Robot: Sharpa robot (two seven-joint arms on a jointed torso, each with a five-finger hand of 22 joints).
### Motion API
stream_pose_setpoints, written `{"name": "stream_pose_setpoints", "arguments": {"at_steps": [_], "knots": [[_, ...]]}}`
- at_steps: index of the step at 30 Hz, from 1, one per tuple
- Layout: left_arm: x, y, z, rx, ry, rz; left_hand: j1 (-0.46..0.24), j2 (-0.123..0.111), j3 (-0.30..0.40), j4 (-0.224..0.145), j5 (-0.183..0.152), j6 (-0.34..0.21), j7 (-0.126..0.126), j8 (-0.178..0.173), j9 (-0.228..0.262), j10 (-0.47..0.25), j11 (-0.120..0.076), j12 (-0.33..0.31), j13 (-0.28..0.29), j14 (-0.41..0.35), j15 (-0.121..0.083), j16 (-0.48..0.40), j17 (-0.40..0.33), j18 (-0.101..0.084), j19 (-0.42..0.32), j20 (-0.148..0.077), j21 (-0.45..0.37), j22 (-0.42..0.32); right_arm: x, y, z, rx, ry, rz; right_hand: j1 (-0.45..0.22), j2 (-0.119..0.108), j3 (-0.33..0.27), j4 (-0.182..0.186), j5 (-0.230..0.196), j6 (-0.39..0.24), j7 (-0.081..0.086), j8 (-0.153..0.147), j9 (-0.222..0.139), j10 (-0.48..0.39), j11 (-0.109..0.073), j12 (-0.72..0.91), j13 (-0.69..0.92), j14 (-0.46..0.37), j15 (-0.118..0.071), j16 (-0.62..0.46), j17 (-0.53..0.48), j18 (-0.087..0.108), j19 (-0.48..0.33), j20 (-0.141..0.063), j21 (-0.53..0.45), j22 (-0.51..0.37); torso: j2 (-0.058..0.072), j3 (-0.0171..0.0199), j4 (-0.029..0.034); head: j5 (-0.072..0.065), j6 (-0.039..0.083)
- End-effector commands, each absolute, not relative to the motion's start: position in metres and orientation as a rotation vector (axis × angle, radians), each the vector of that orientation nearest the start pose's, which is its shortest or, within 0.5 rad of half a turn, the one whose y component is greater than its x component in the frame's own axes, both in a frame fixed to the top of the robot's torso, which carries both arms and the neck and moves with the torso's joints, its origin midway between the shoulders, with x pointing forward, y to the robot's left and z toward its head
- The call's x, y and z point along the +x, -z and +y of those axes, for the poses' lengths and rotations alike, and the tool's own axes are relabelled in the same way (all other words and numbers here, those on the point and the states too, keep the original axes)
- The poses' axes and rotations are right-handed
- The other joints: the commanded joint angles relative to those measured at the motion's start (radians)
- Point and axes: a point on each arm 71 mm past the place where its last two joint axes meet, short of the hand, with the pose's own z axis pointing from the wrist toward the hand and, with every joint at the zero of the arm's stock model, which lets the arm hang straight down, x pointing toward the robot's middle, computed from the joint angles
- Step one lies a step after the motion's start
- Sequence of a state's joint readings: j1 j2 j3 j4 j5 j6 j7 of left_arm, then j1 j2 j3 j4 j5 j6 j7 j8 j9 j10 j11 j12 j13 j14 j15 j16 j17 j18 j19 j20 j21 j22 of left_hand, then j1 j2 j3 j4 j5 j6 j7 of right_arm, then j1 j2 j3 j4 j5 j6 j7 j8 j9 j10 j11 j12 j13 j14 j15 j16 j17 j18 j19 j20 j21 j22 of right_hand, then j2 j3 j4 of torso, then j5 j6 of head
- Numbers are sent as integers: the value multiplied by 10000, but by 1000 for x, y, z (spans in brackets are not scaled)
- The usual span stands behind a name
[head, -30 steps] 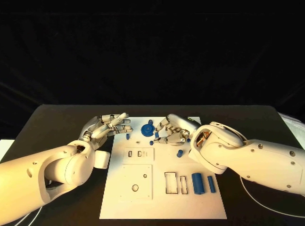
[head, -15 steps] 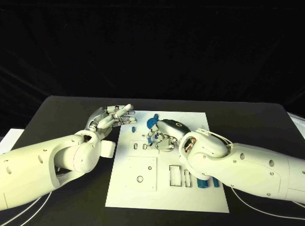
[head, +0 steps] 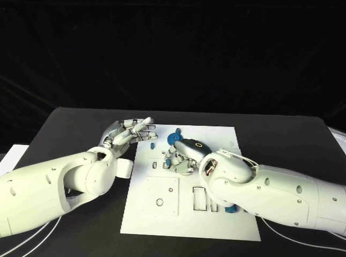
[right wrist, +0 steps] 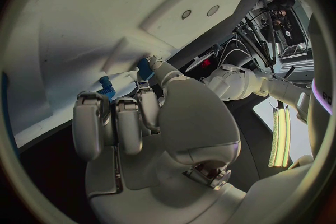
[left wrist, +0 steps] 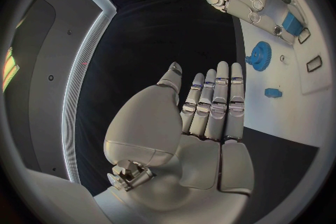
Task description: Assemble the parts on the task board
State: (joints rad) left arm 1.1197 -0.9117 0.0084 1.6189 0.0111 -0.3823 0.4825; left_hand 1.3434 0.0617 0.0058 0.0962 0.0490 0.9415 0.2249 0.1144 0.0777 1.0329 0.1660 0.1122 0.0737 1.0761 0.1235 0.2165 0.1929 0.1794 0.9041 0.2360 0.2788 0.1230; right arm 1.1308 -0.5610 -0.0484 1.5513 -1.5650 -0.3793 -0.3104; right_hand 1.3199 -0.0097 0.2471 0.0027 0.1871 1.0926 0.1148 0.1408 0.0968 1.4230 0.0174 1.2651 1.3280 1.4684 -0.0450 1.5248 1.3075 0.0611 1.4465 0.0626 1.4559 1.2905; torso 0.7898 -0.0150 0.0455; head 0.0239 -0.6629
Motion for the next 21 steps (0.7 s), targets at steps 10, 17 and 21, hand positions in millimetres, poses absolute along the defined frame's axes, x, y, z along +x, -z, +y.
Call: {"name": "stream_pose_setpoints", "arguments": {"at_steps": [10, 17, 21], "knots": [[464, 184, 217, -11451, 15844, 13129, 67, 42, 17, -56, -3, 42, 5, -66, -9, 37, 60, -60, -10, -21, 28, -47, 14, 33, 47, 18, -46, -13, 447, 211, -63, -2403, -7288, 16770, -82, 3, 45, -15, -58, 169, -133, -24, -20, 64, 2, 29, 183, 859, -66, 2, 1911, -31, -37, -70, -51, -26, -3, 16, -10, 62, -120], [464, 184, 217, -11453, 15847, 13135, 67, 42, 17, -56, -3, 42, 5, -66, -9, 37, 60, -60, -10, -21, 28, -47, 14, 33, 47, 18, -46, -13, 446, 212, -68, -2480, -7172, 16863, -99, -20, 39, -18, -59, 170, -132, -30, -21, 62, 2, 17, 174, 858, -66, -3, 1903, -30, -37, -71, -54, -31, -5, 15, -15, 76, -181], [464, 184, 217, -11454, 15848, 13138, 67, 42, 17, -56, -3, 42, 5, -66, -9, 37, 60, -60, -10, -21, 28, -47, 14, 33, 47, 18, -46, -13, 447, 214, -71, -2508, -7000, 17028, -131, -48, 30, -14, -63, 170, -129, -40, -22, 63, 4, 9, 170, 861, -66, 4, 1916, -32, -31, -72, -52, -24, -4, 9, -8, 85, -180]]}}
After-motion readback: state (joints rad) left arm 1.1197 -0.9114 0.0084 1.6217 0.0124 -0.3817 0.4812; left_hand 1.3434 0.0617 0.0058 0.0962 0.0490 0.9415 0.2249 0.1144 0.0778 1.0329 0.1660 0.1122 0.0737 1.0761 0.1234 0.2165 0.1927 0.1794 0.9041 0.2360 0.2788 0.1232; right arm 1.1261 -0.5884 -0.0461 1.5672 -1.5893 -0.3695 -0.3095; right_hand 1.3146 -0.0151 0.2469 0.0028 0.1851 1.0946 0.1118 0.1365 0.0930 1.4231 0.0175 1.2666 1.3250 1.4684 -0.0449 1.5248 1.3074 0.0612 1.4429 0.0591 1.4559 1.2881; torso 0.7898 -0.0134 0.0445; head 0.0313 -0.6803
